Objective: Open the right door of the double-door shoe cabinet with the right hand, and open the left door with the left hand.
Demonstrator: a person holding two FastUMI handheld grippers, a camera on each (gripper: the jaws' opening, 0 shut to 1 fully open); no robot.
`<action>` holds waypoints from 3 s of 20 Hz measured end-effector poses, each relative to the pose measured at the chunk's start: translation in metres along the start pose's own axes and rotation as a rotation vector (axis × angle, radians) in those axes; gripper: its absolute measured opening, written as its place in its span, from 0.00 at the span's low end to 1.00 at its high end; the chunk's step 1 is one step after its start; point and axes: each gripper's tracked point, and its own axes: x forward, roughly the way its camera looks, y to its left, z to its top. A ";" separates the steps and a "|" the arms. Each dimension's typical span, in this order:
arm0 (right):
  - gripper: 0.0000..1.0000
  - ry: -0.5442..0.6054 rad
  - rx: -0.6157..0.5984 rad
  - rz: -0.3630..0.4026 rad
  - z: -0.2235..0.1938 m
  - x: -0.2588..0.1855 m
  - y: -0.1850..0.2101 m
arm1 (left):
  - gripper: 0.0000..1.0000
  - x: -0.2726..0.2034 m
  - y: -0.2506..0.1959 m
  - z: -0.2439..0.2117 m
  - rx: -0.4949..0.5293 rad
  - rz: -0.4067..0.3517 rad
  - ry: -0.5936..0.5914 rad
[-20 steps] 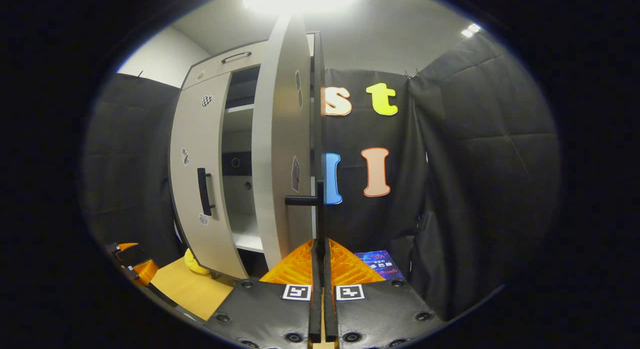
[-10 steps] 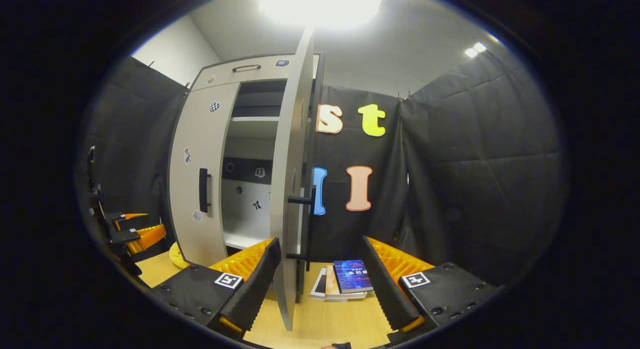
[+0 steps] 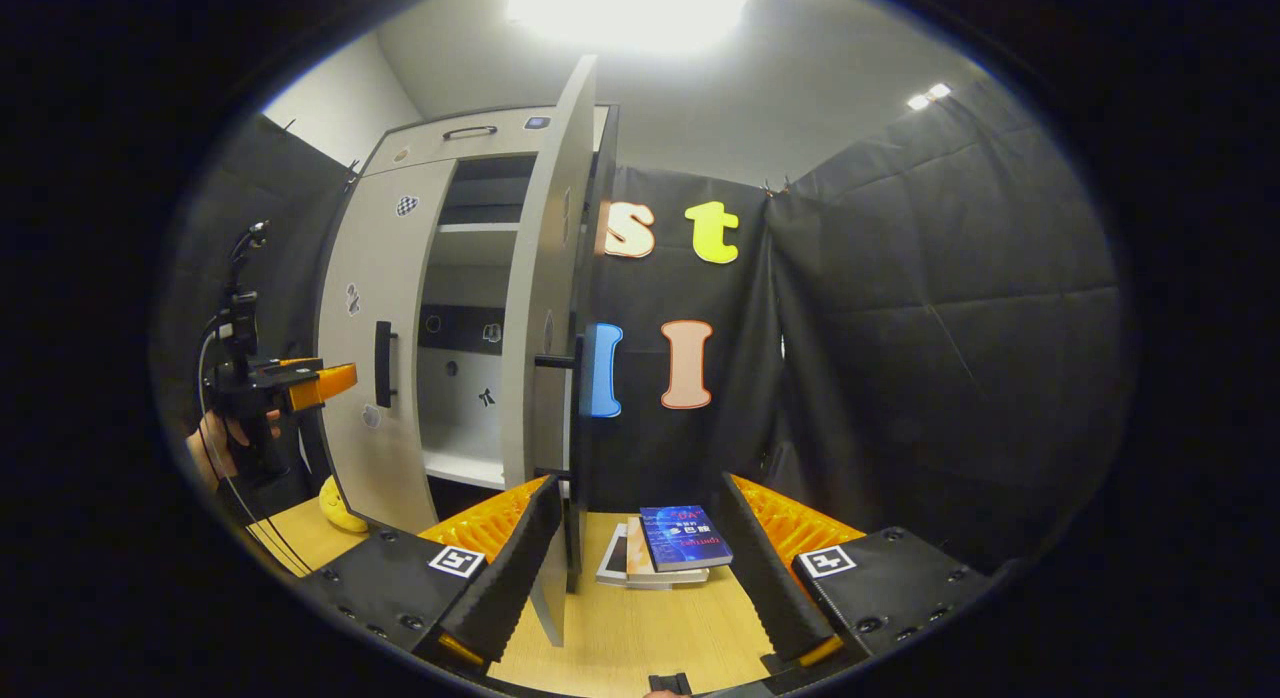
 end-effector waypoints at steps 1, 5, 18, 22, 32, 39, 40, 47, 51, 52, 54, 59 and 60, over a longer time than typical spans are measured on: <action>0.98 0.010 0.012 -0.002 -0.004 0.000 -0.002 | 0.89 0.009 -0.002 0.001 0.005 -0.003 0.002; 0.96 0.045 0.040 -0.012 -0.016 -0.001 -0.009 | 0.89 0.040 -0.001 0.001 0.027 0.020 0.019; 0.96 0.086 0.065 -0.071 -0.029 -0.016 -0.032 | 0.79 0.093 0.011 -0.013 0.005 0.073 0.064; 0.96 0.082 0.045 -0.082 -0.027 -0.018 -0.036 | 0.48 0.097 0.006 -0.027 -0.051 0.058 0.096; 0.98 0.068 0.047 -0.075 -0.022 -0.026 -0.037 | 0.11 0.084 0.003 -0.021 -0.070 0.003 0.103; 0.98 0.052 0.044 -0.028 -0.015 -0.030 -0.015 | 0.11 0.045 0.009 -0.009 -0.073 -0.042 0.127; 0.98 0.050 0.042 -0.017 -0.013 -0.029 -0.010 | 0.11 0.039 0.011 -0.008 -0.071 -0.045 0.129; 0.98 0.038 0.022 0.040 -0.006 -0.023 0.023 | 0.10 -0.003 0.031 -0.002 -0.085 -0.072 0.132; 0.96 0.034 0.028 0.061 -0.004 -0.020 0.039 | 0.10 -0.023 0.046 0.001 -0.081 -0.072 0.127; 0.98 0.031 0.028 0.067 -0.002 -0.019 0.043 | 0.12 -0.029 0.050 0.002 -0.083 -0.070 0.124; 0.98 0.024 0.027 0.081 0.001 -0.018 0.052 | 0.12 -0.040 0.060 0.004 -0.089 -0.070 0.123; 0.98 0.020 0.017 0.109 0.002 -0.011 0.069 | 0.10 -0.057 0.079 0.010 -0.085 -0.080 0.133; 0.96 0.021 0.021 0.119 0.003 -0.010 0.073 | 0.10 -0.060 0.082 0.010 -0.083 -0.081 0.133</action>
